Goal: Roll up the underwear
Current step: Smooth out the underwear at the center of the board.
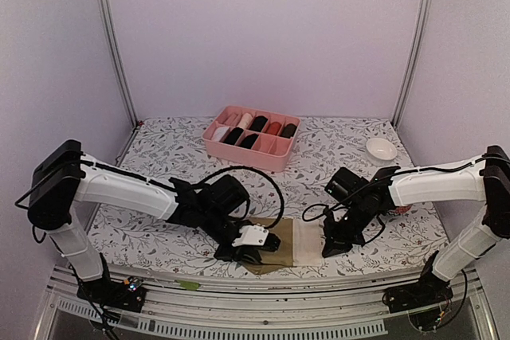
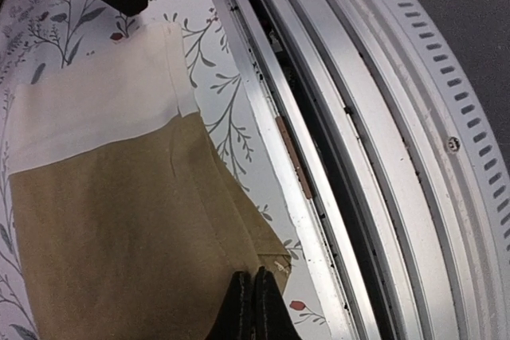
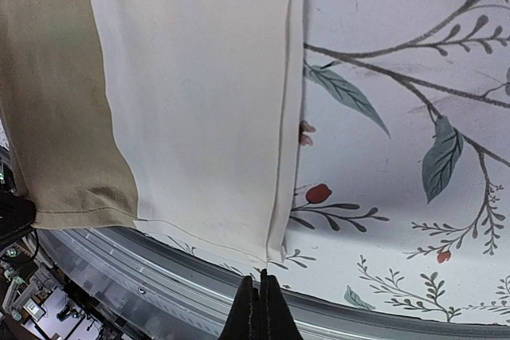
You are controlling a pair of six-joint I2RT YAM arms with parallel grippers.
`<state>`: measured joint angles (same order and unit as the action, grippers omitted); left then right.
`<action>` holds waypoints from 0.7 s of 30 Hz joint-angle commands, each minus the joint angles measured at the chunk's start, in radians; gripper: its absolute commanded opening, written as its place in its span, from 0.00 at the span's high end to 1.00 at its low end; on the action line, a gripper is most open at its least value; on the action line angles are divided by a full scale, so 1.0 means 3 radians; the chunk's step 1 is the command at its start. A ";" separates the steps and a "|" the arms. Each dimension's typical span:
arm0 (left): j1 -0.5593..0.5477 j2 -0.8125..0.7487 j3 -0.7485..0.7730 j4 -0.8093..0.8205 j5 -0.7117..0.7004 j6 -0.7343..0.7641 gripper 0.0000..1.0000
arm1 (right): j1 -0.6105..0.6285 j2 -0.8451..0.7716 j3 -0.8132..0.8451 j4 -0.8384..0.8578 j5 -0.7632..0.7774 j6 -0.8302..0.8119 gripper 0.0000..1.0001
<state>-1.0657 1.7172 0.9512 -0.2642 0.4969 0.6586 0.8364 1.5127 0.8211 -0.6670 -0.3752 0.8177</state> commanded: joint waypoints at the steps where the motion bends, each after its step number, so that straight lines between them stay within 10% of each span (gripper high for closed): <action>1: 0.0000 0.0155 0.0146 -0.0152 0.0215 0.0090 1.00 | -0.0018 -0.0024 0.0008 0.0011 0.0016 -0.0049 1.00; 8: -0.0014 0.0335 0.0306 -0.0363 0.0251 0.0188 1.00 | -0.0021 0.0010 0.0085 0.0115 -0.0068 -0.0090 1.00; 12: 0.0015 0.0233 0.0266 -0.0448 0.0220 0.0310 0.80 | -0.0021 0.0045 0.0175 0.0201 -0.0139 -0.0179 0.93; 21: 0.1140 -0.0313 0.0185 -0.0436 0.0264 -0.0328 0.71 | -0.0019 0.0331 0.0419 0.0671 -0.0458 -0.0413 0.75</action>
<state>-0.8463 1.6772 1.0183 -0.4088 0.6189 0.6651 0.8364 1.5455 0.8906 -0.5560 -0.4580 0.7425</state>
